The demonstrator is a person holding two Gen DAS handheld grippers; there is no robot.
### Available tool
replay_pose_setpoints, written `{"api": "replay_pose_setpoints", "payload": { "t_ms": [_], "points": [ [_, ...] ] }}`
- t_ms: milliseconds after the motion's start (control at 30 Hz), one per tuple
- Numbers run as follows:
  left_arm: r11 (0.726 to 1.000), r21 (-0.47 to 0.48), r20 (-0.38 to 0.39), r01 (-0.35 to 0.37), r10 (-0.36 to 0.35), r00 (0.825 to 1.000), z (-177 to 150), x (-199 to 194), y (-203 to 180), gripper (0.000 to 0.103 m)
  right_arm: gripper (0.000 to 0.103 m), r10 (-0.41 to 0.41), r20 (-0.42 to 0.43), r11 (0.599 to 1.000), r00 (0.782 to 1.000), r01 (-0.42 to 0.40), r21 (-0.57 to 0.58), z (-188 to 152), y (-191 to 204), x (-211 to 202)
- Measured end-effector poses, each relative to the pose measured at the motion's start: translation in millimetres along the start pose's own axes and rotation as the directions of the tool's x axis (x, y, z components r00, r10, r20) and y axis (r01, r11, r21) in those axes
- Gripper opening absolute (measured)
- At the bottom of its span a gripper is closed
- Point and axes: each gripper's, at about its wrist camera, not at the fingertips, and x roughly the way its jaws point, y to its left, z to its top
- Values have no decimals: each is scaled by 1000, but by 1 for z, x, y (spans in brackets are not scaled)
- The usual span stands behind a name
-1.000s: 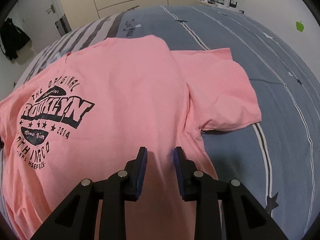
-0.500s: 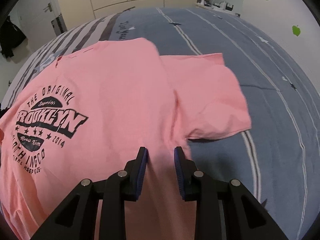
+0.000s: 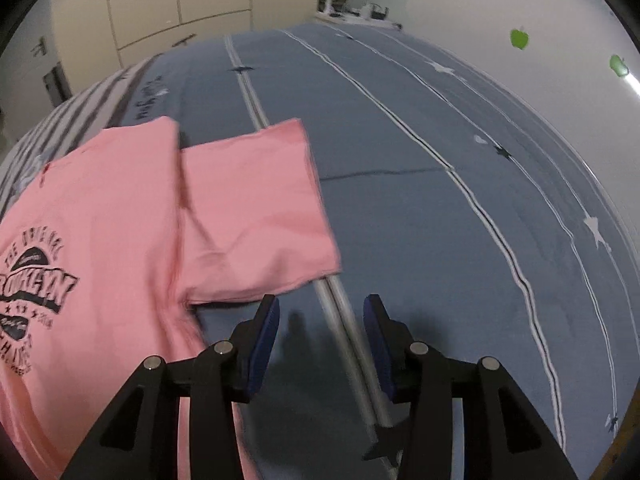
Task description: Fold clothes
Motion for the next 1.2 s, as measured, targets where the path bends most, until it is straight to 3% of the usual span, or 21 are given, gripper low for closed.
{"api": "replay_pose_setpoints", "payload": {
  "t_ms": [167, 300, 400, 600, 700, 833, 933, 967, 1067, 1133, 1200],
  "points": [
    [997, -64, -82, 38, -43, 996, -3, 5, 11, 12, 40, 67, -13, 997, 998, -66, 35, 11, -16, 7],
    [996, -33, -66, 78, -80, 995, -26, -15, -2, 24, 46, 110, -14, 991, 994, -108, 78, 22, -17, 17],
    [993, -4, -100, 120, -120, 988, -44, -12, -22, 25, 51, 112, -34, 989, 993, -108, 104, 30, -15, 31],
    [979, 31, -216, 200, -189, 958, -86, -3, -48, 25, 50, 99, -101, 993, 990, -92, 77, 40, -8, 66],
    [977, 51, -215, 209, -193, 957, -97, -7, -57, 25, 7, 125, -92, 992, 988, -121, 43, 44, -10, 65],
    [980, 36, -213, 196, -184, 960, -103, -11, -57, 25, 4, 98, -41, 995, 994, -97, 14, 45, -26, 40],
    [984, 4, -214, 178, -173, 961, -104, -13, -51, 25, 4, 81, -4, 994, 997, -81, 73, 42, -56, 16],
    [985, 2, -215, 170, -166, 963, -104, -13, -50, 25, 4, 84, -12, 992, 996, -82, 101, 38, -68, 13],
    [987, -17, -222, 158, -157, 962, -105, -12, -47, 25, 4, -8, -100, 996, 995, 17, 89, 22, -91, 30],
    [989, -15, -227, 146, -146, 963, -104, -11, -48, 25, 5, -15, -153, 991, 988, 35, 127, 20, -103, 41],
    [989, -4, -222, 146, -143, 964, -102, -12, -51, 25, 7, -2, -120, 987, 993, 21, 156, 27, -106, 38]
  ]
}}
